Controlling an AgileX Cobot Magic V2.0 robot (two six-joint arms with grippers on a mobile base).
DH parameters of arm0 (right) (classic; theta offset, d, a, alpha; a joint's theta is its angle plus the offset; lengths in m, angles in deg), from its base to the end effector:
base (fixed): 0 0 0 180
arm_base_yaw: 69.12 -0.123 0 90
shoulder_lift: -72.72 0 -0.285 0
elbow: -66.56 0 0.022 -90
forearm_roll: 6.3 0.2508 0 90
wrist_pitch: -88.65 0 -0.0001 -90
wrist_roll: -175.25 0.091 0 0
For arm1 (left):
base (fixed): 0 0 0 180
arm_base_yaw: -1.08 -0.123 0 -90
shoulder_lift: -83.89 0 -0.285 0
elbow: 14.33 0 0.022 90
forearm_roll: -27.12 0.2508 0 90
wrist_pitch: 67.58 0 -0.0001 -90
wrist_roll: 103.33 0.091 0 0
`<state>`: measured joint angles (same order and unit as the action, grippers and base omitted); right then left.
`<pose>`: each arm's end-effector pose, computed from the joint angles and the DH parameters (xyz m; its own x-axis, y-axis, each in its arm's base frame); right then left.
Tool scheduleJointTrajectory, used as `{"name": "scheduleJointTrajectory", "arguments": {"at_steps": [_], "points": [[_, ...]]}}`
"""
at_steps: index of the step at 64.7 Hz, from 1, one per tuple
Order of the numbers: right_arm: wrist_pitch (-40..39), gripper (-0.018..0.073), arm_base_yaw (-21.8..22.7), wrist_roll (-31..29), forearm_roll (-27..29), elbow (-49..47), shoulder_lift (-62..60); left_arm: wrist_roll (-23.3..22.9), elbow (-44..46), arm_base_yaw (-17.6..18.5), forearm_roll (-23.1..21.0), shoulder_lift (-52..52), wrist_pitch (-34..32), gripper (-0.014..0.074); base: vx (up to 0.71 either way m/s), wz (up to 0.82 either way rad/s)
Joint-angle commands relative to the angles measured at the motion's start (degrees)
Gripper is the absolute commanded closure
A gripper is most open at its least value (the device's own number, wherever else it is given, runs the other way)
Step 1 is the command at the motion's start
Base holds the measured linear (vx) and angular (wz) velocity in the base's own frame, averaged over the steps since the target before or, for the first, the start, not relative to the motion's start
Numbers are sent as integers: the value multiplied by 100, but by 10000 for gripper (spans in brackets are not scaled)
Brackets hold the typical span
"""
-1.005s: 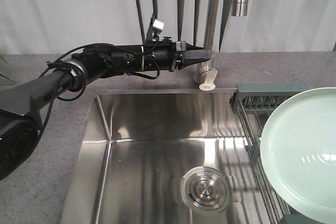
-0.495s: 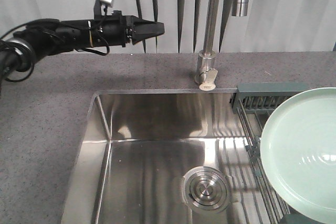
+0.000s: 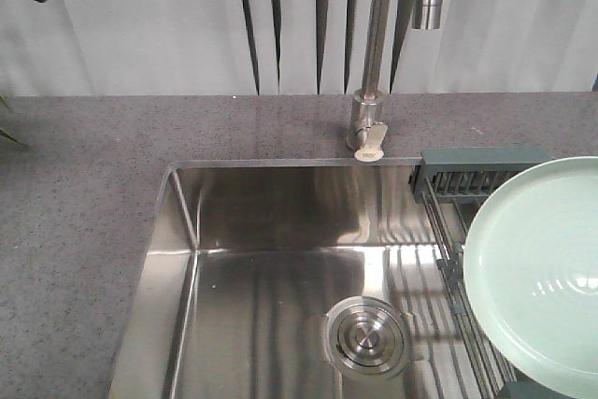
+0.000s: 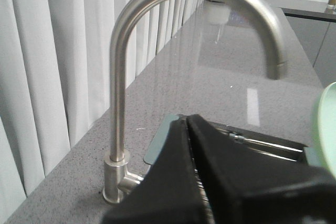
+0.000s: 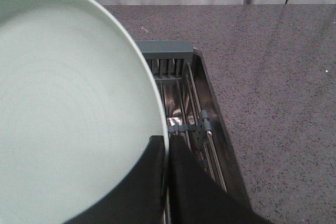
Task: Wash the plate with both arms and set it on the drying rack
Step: 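Withdraw the left gripper up and away from the faucet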
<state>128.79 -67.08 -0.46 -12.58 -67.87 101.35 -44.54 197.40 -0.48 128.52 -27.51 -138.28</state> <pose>0.0677 -0.0088 0.3118 -0.4101 0.0056 -0.9120 0.0961 0.9947 -0.0371 0.3817 -0.0738 0.4437 -0.3246 -0.0077 -0.9458 0.8645 0.4032 -0.3000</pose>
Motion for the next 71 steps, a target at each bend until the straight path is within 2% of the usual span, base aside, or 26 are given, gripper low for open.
{"name": "scheduleJointTrajectory", "arguments": {"at_steps": [1,12,18,26,37,48,61,66,71], "points": [[-416,561,40,22,-35,-195,45,-128,-602,-200,20,984,-725,605,0,0],[-416,561,40,22,-35,-195,45,-128,-2340,-631,20,2279,-690,605,0,0],[-416,561,40,22,-35,-195,45,-128,-3468,-846,20,3009,-462,605,0,0],[-416,561,40,22,-35,-195,45,-107,-4885,-1014,20,4039,179,604,0,0],[-416,561,40,22,-35,-195,45,-51,-6479,-1028,20,5381,1134,604,0,0],[-410,561,40,22,-16,-195,45,-59,-7539,-1028,20,6480,1978,604,0,0],[-264,561,40,16,119,-195,45,-127,-8638,-1028,-38,7507,3791,604,0,0],[-119,561,40,16,185,-195,45,-127,-8873,-1028,-38,7832,3960,604,0,0],[22,561,40,11,296,-195,58,-127,-8981,-1028,-46,8136,3841,604,0,0]]}}
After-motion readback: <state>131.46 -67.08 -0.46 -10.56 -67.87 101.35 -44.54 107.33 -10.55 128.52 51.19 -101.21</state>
